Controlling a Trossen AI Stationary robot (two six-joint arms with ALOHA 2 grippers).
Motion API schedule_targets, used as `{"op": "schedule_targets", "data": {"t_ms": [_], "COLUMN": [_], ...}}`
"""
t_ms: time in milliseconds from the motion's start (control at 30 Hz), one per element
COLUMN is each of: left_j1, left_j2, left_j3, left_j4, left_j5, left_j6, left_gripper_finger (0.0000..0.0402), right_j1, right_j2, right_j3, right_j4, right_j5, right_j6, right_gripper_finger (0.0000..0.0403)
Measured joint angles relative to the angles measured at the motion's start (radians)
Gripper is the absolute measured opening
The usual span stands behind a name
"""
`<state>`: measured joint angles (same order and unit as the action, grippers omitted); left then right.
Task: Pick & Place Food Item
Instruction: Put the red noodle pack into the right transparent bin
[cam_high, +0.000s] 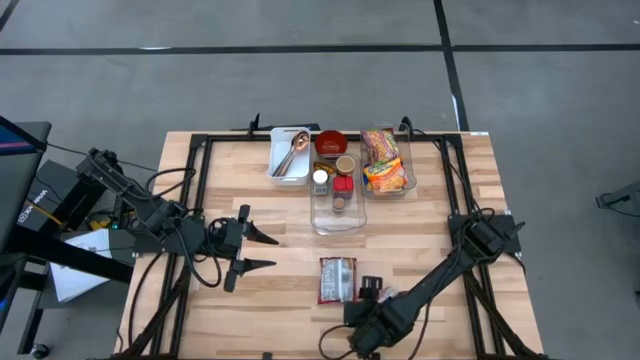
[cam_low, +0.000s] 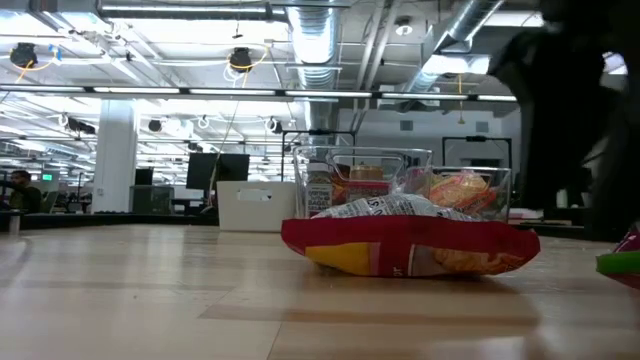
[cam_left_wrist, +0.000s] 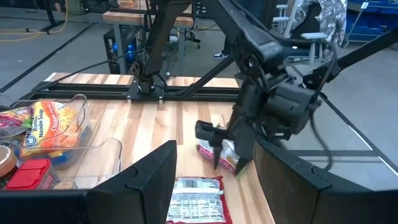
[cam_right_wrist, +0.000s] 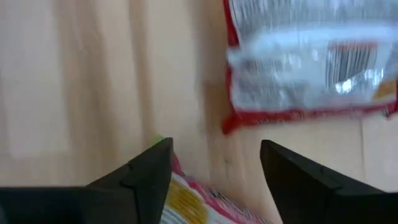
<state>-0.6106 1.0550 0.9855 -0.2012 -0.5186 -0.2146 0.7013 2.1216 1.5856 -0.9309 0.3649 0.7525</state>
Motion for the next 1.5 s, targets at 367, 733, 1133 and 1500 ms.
{"op": "schedule_targets", "data": {"t_ms": [367, 733, 1133, 1500], "left_j1": [0.0, 0.0, 0.0, 0.0], "left_j2": [0.0, 0.0, 0.0, 0.0], "left_j3": [0.0, 0.0, 0.0, 0.0], "left_j4": [-0.001, 0.0, 0.0, 0.026], "left_j5": [0.0, 0.0, 0.0, 0.0], "left_j6": [0.023, 0.019, -0.006, -0.007], "left_gripper_finger": [0.0208, 0.0208, 0.0208, 0.0208], "right_j1": [-0.005, -0.038, -0.058, -0.111], "right_j2": [0.028, 0.064, 0.087, 0.086], "right_j3": [-0.005, -0.003, -0.002, -0.007], "right_j4": [0.072, 0.092, 0.087, 0.064], "right_j5": [0.019, 0.043, 0.052, 0.069], "right_j6": [0.018, 0.037, 0.035, -0.021], "right_gripper_finger": [0.0159, 0.0165, 0.0119, 0.0004]}}
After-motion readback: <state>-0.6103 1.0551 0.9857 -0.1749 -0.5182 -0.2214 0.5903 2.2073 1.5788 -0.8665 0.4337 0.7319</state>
